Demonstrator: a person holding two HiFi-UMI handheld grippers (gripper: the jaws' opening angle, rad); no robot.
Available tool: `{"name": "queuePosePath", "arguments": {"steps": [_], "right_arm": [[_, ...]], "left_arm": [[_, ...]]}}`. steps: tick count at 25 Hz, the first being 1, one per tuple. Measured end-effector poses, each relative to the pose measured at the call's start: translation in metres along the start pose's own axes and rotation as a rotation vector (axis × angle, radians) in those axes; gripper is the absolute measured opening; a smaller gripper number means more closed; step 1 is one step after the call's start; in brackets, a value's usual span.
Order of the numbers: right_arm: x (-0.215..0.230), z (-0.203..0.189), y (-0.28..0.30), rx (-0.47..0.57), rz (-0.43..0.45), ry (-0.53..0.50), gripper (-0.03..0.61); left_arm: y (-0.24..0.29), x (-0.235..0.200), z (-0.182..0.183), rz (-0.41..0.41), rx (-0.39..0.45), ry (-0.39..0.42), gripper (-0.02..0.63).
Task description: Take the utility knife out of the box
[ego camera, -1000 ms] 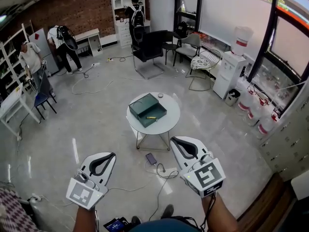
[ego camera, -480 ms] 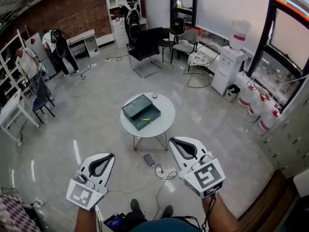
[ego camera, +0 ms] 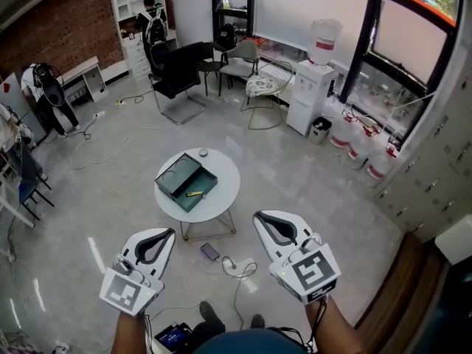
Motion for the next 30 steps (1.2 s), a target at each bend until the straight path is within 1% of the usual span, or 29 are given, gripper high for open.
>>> {"name": "queuePosePath", "arguments": {"steps": [4,7,15,18,21,25,30], "right_arm": [[-0.009,0.011,0.029,-0.018,-0.058,-0.001,0.038],[-0.015,0.016,0.051,-0.039,-0.090,0.009,0.038],[-0.039,0.030,0.108,-0.072,-0.148,0.000,0.038],[-0.043,0.034,0.121,-0.077,-0.174,-0.021,0.038],[-0.048,0.043,0.131,-0.102,-0.202,0.000,0.038],[-0.047,0.051,0.147,-0.110,-0.206,-0.021,0.038],[-0.033,0.053,0.188,-0.103,-0.169,-0.033,0.038]], "left_arm": [[0.005,-0.043,-0.002,-0.062,0.020,0.001,0.018],[0.009,-0.073,-0.009,-0.095,0.023,-0.002,0.018],[0.006,-0.148,-0.028,-0.155,0.028,-0.021,0.018],[0.008,-0.169,-0.032,-0.174,0.040,-0.027,0.018],[0.009,-0.186,-0.032,-0.194,0.054,-0.027,0.018],[0.009,-0.204,-0.030,-0.198,0.065,-0.036,0.018],[0.015,-0.237,-0.038,-0.154,0.062,-0.051,0.018]]}}
Point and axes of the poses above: the fingertips, and each gripper's own axes: y forward along the fingers, x to its right, z out of its top, the point moved 10 cm from there along -y, backward along the fingers, and after that the axes turned 9 degrees about -y, right-handed, at the moved point
